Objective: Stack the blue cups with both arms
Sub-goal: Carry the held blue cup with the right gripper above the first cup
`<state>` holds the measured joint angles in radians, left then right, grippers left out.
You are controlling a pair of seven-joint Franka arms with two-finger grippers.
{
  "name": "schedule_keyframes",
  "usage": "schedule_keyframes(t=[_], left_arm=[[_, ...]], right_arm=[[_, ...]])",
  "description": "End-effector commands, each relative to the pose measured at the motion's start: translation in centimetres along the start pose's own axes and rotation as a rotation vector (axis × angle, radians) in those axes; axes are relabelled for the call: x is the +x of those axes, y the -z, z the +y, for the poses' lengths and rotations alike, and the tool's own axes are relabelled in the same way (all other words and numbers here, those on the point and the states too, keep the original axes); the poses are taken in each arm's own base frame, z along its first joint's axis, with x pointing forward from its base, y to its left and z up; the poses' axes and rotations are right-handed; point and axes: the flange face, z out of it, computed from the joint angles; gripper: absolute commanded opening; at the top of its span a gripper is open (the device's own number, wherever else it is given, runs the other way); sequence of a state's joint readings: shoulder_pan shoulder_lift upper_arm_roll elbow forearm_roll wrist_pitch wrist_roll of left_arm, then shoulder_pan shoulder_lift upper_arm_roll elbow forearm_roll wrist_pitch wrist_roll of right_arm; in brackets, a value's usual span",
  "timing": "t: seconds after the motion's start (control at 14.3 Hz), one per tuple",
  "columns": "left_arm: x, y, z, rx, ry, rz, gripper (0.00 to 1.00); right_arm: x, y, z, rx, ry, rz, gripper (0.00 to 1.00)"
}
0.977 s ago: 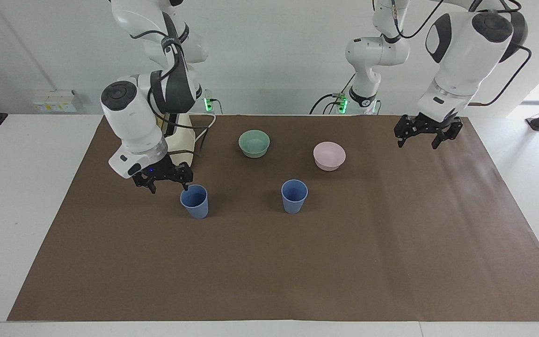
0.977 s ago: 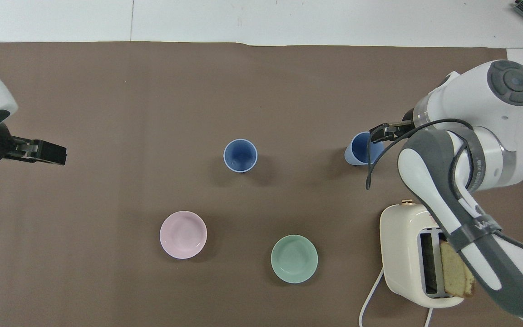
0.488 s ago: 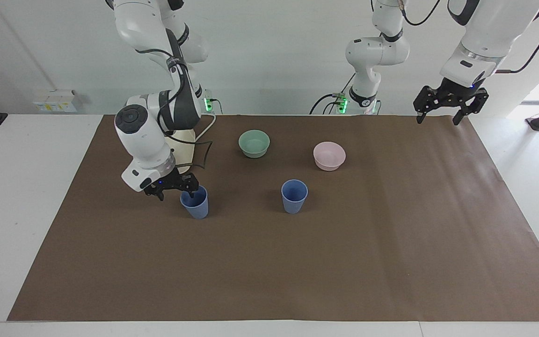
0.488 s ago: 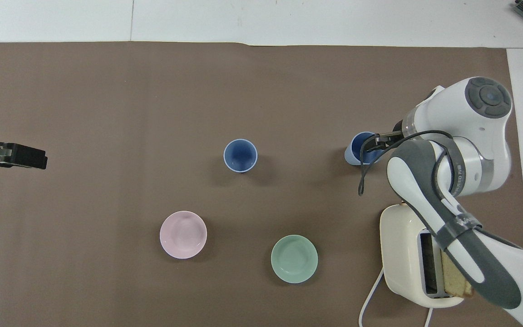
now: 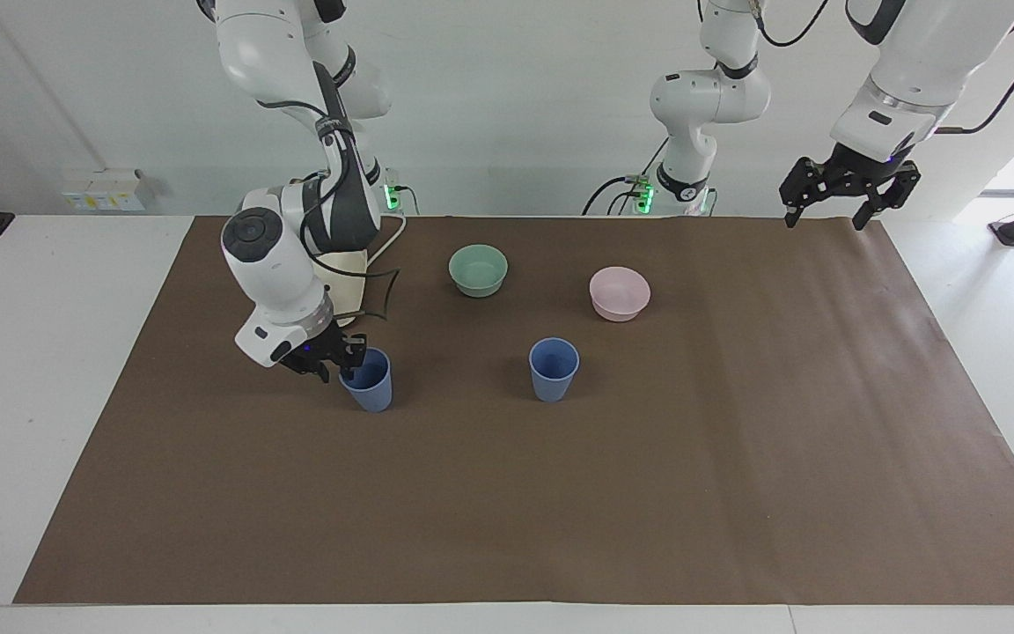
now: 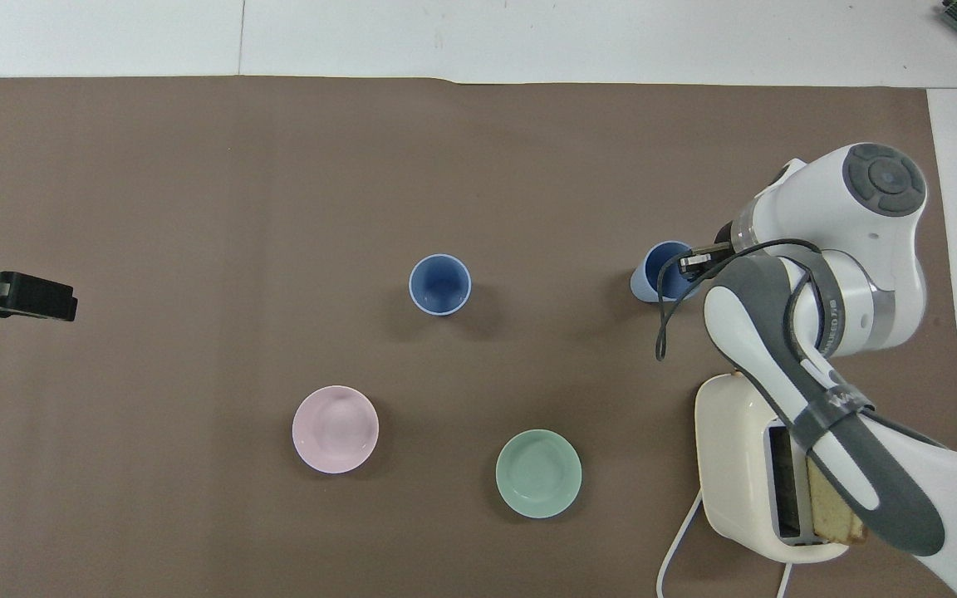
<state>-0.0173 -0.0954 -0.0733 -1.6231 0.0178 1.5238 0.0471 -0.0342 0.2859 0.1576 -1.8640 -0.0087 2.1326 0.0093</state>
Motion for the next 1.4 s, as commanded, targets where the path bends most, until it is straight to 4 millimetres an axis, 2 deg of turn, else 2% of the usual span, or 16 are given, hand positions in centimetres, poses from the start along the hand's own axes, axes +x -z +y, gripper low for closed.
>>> schedule_keyframes(t=[0.0, 0.07, 0.14, 0.21, 0.42, 0.49, 0.7, 0.84, 0.91, 0.98, 1.19, 1.33], left_arm=[[-0.8, 1.4, -0.6, 0.001, 0.007, -0.001, 1.0], [-1.3, 1.8, -0.6, 0.003, 0.008, 0.011, 1.0], [-1.4, 1.9, -0.9, 0.003, 0.013, 0.012, 1.0], [-1.4, 1.9, -1.0, 0.003, 0.014, 0.014, 1.0], [-1.4, 1.5, -0.9, -0.013, 0.024, 0.01, 1.0], [-1.7, 1.5, -1.5, -0.031, 0.054, 0.012, 1.0], [-1.7, 1.4, -1.7, -0.05, 0.058, 0.015, 1.0], [-1.7, 1.4, -1.7, -0.05, 0.058, 0.015, 1.0], [-1.7, 1.4, -1.8, -0.052, 0.061, 0.011, 1.0], [-1.8, 1.3, -1.8, -0.052, 0.064, 0.007, 1.0], [-1.6, 1.1, -1.7, -0.055, 0.062, 0.001, 1.0], [-1.6, 1.0, -1.5, -0.055, 0.055, 0.0, 1.0]], right_arm=[[0.2, -0.3, -0.1, 0.018, 0.026, 0.015, 0.0], [0.4, -0.3, -0.1, 0.019, 0.026, 0.015, 0.0], [0.8, 0.4, -1.0, 0.025, 0.032, 0.028, 0.0], [1.3, 2.0, -2.5, 0.034, 0.05, 0.044, 0.0], [2.2, 7.5, -3.4, 0.039, 0.038, 0.034, 0.0], [2.4, 9.0, -4.4, 0.043, 0.004, 0.033, 0.0], [2.6, 12.6, -10.2, 0.069, -0.011, 0.076, 0.0], [2.2, 13.8, -16.2, 0.086, -0.046, 0.098, 0.0], [2.4, 14.1, -18.1, 0.098, -0.065, 0.106, 0.0], [2.7, 15.1, -19.2, 0.111, -0.074, 0.119, 0.0], [2.4, 15.9, -23.4, 0.138, -0.026, 0.144, 0.0], [1.9, 16.1, -25.2, 0.155, -0.019, 0.151, 0.0]])
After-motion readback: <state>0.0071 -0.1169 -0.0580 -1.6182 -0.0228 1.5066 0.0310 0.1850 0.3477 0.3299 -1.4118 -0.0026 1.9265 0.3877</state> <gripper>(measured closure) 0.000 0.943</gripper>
